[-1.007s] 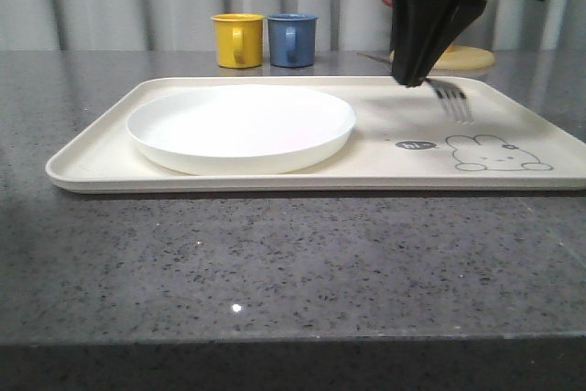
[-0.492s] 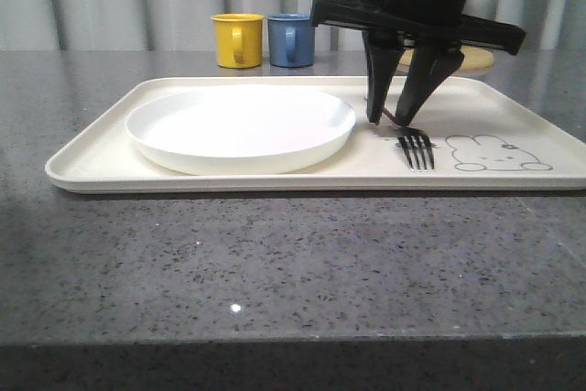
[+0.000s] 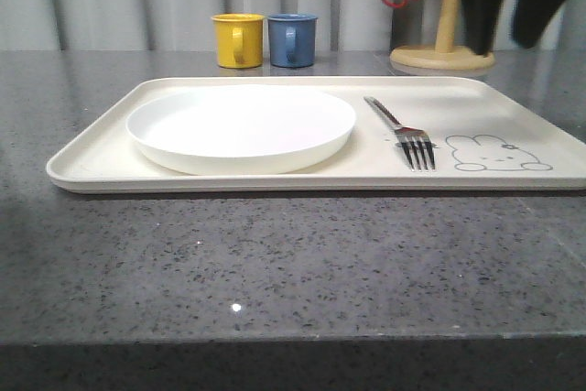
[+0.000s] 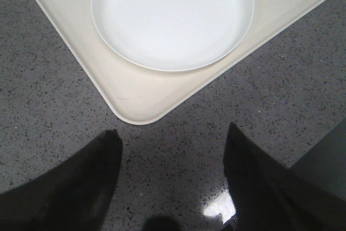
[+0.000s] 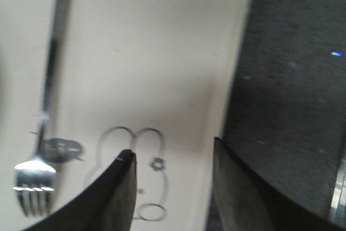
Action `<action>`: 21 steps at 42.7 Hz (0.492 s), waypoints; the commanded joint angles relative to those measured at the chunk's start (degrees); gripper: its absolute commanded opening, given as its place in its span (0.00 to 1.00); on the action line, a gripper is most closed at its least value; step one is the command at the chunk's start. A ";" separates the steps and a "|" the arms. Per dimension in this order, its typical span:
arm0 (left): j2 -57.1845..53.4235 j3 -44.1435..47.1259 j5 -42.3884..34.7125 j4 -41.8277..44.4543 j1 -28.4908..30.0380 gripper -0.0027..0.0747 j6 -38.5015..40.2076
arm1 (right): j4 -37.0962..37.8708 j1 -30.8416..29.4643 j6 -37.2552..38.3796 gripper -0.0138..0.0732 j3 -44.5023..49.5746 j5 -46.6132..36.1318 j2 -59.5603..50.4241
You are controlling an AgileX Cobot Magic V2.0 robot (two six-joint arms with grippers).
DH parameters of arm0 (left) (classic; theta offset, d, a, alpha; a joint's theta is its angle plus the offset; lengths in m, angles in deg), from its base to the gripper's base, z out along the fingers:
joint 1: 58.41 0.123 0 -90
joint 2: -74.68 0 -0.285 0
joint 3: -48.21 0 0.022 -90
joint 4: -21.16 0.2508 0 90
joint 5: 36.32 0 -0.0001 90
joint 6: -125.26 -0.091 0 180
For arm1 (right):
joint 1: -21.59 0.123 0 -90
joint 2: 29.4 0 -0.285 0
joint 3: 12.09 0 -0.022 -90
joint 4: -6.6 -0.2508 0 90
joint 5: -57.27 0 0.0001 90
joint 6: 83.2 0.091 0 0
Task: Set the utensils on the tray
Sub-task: 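Move the right gripper back to the steel chopsticks and grasp them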
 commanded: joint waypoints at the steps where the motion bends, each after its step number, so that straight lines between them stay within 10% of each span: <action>1: -0.30 -1.49 -3.29 0.00 -0.36 0.57 0.49 | 3.47 -5.20 -2.13 0.57 3.62 -1.79 -7.20; 21: -0.30 -1.49 -3.50 0.00 -0.36 0.57 0.49 | -14.26 -29.41 -23.90 0.57 13.73 -3.99 -9.88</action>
